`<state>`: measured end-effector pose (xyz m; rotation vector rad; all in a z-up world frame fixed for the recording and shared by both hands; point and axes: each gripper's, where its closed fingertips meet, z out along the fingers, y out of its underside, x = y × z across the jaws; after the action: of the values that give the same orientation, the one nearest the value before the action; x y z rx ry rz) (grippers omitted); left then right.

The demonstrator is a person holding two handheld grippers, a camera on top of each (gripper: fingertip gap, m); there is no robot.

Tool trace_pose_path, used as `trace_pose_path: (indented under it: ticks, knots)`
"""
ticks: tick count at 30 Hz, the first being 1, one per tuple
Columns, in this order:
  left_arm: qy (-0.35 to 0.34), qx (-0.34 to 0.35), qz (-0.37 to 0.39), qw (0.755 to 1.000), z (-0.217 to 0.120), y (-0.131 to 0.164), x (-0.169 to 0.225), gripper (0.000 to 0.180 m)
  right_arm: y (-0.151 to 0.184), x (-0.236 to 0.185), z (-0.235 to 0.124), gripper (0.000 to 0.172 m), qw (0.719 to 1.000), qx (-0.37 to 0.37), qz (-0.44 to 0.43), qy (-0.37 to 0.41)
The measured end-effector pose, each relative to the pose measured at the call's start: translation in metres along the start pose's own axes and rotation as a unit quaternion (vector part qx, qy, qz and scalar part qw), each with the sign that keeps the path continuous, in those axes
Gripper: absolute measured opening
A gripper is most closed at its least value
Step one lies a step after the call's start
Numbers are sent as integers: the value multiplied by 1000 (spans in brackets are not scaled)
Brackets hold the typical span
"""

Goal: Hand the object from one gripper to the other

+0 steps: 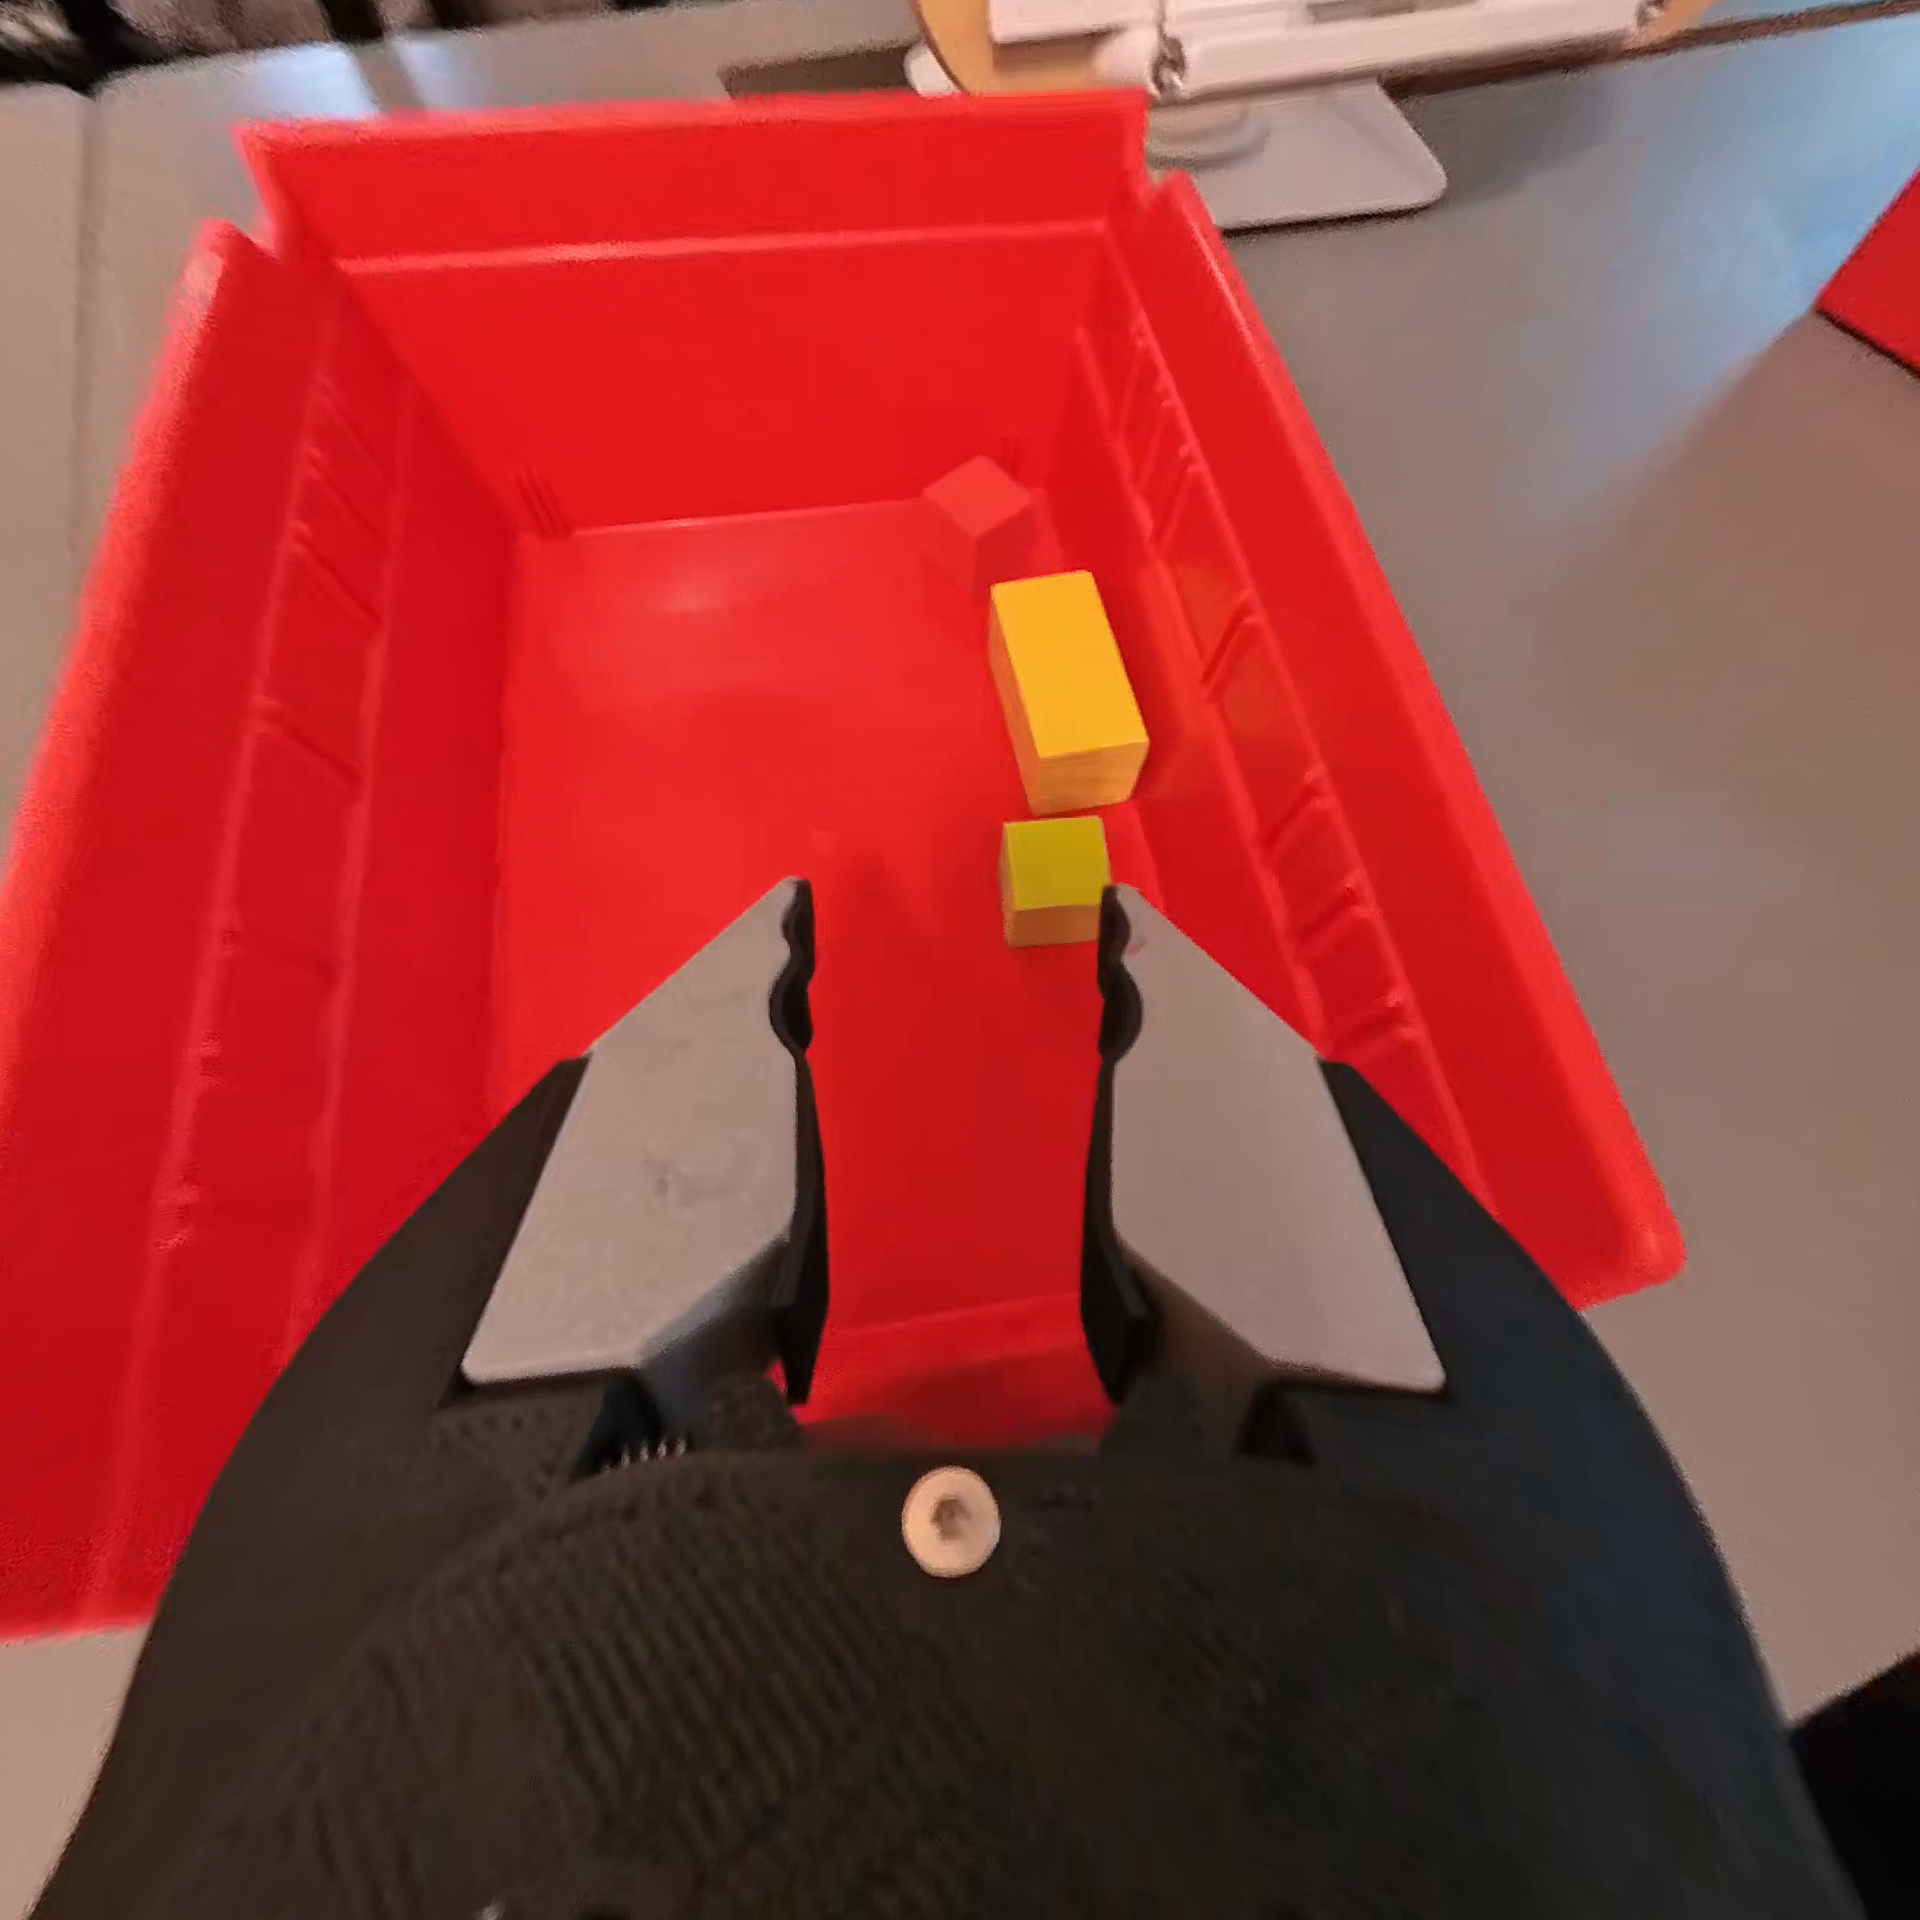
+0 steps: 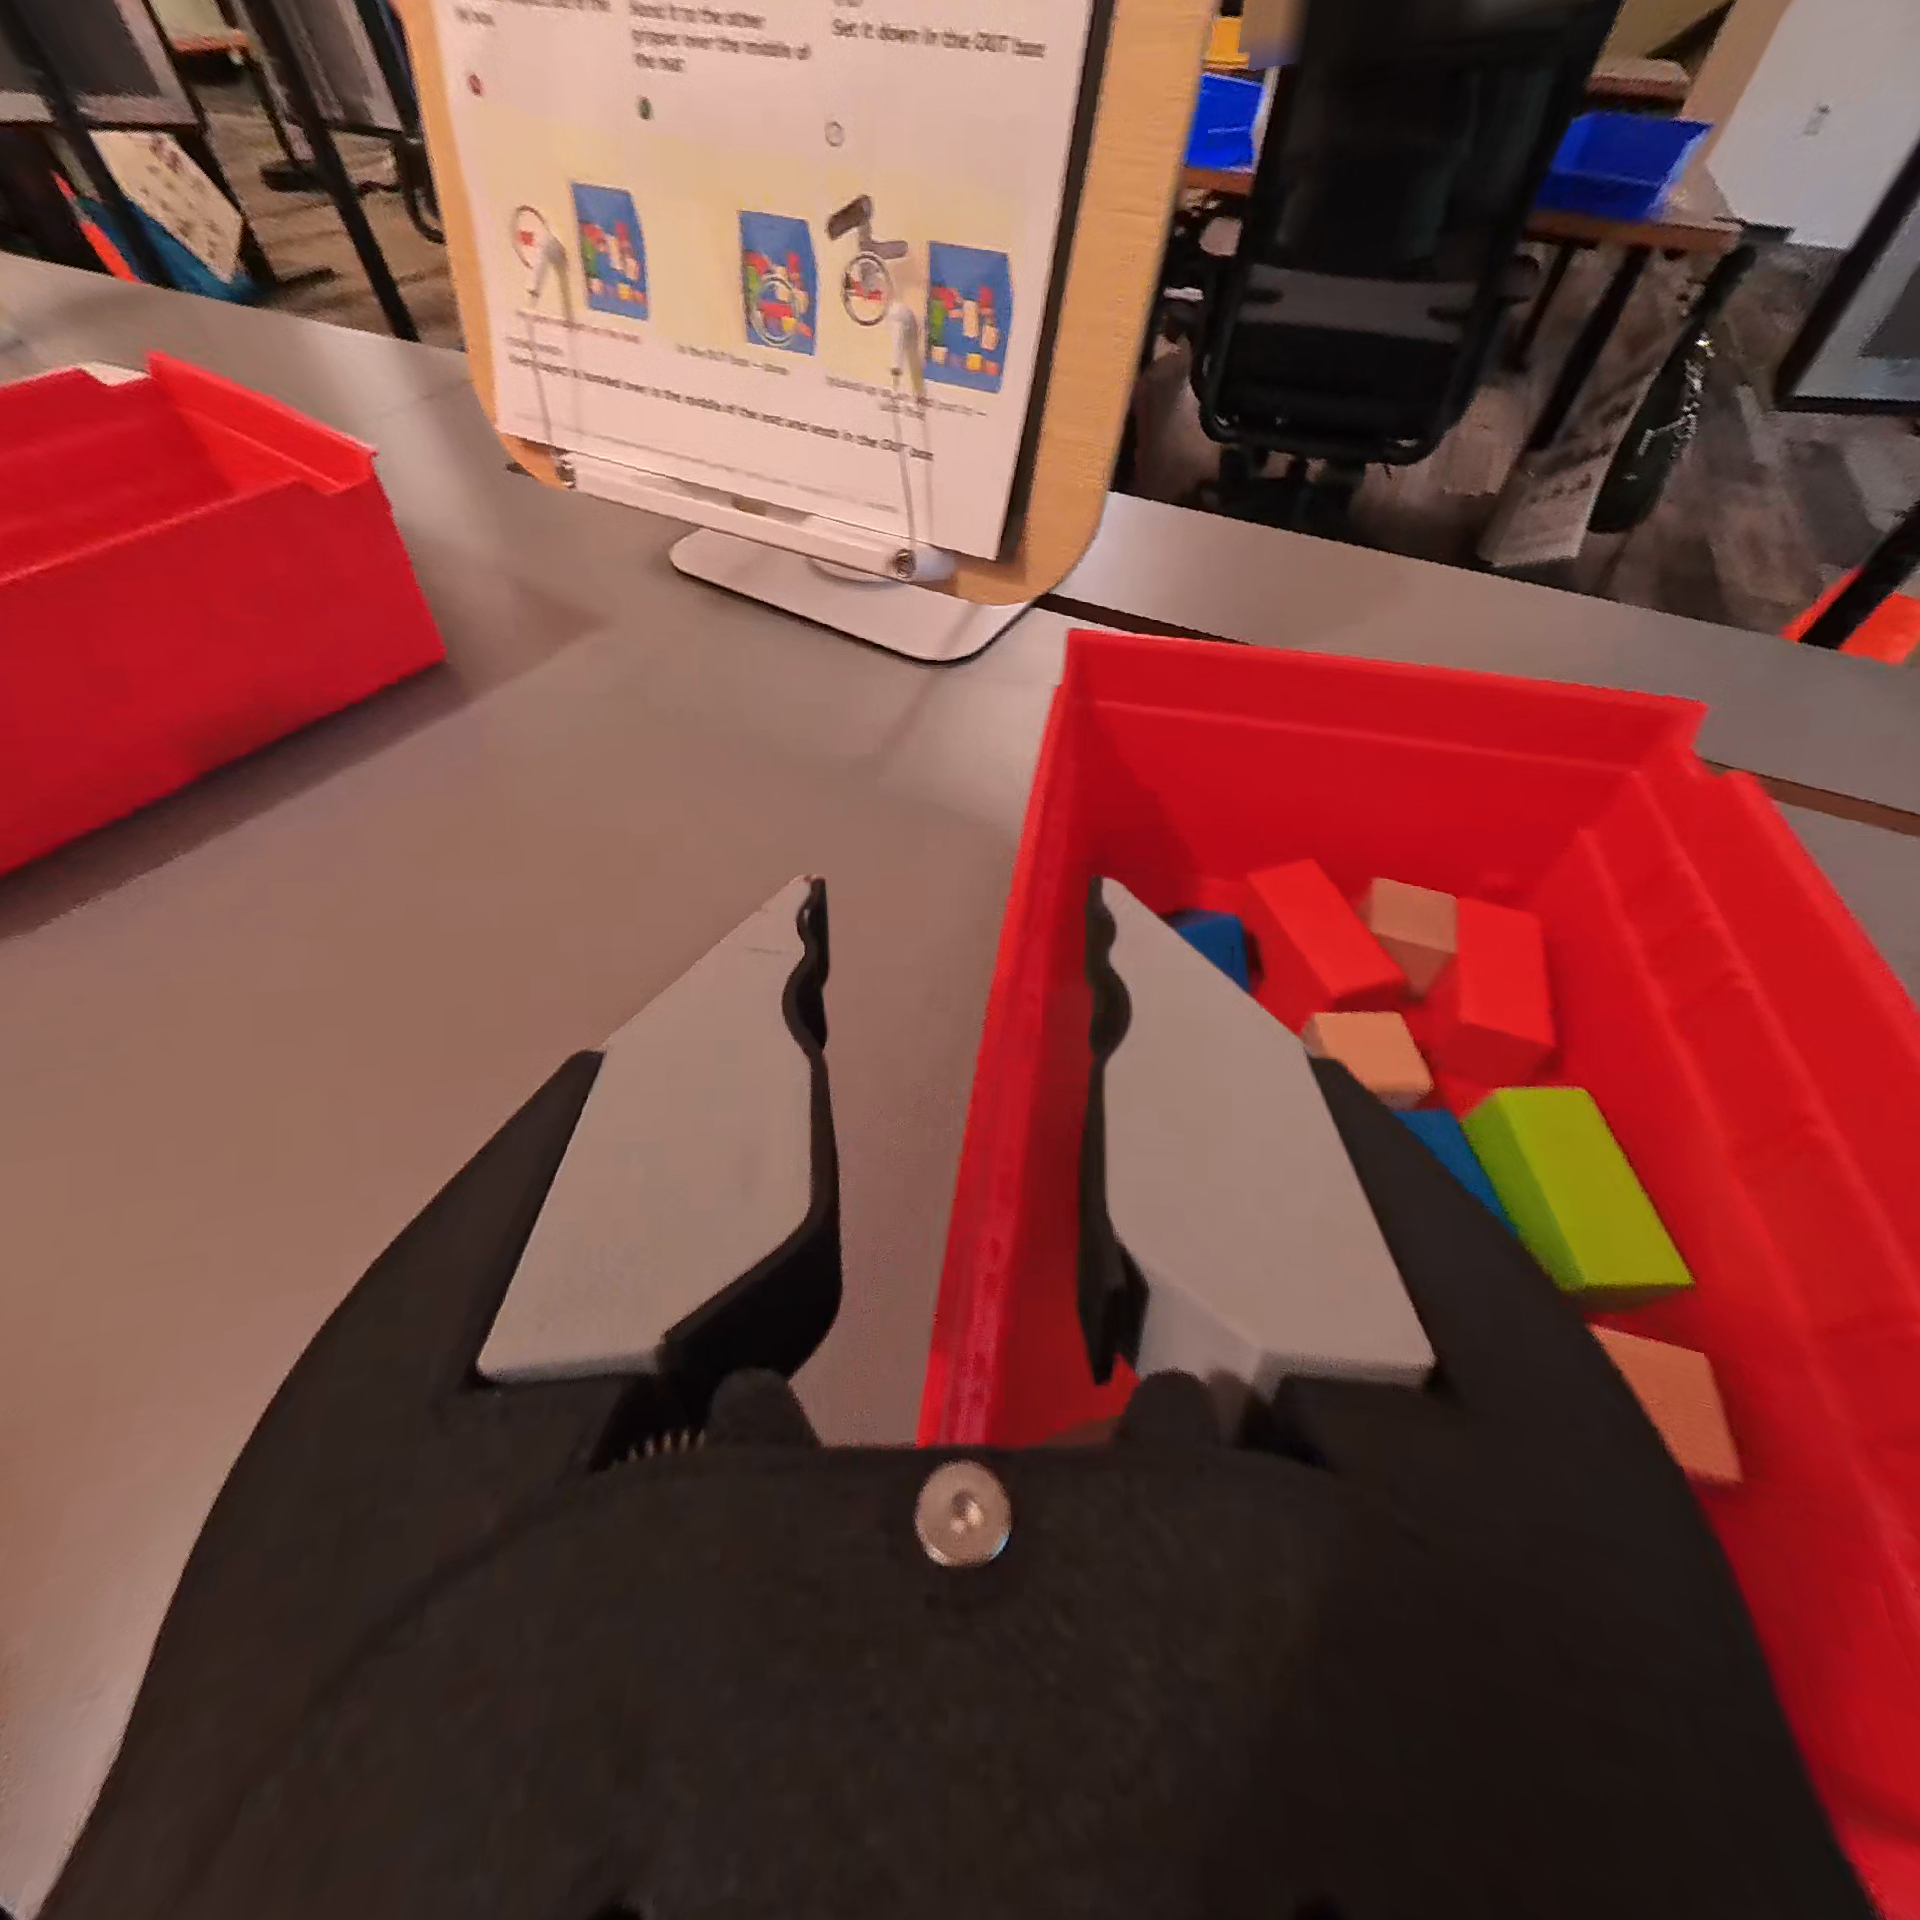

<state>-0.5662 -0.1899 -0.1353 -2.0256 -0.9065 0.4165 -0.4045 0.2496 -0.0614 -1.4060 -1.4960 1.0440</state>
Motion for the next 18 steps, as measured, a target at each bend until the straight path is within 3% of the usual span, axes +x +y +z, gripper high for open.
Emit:
trace_pose_path:
  ticks: [4, 9, 18]
  knots:
    - [22, -38, -5, 999, 16, 10, 9, 52, 9, -11, 7, 47, 998, -25, -54, 6]
    - [-30, -109, 59, 992, 39, 14, 0, 51, 1, -6, -9, 47, 993, -15, -108, 37]
    - [35, -188, 50, 980, 54, 25, 17, 53, -18, 17, -54, 42, 996, 59, -60, 41]
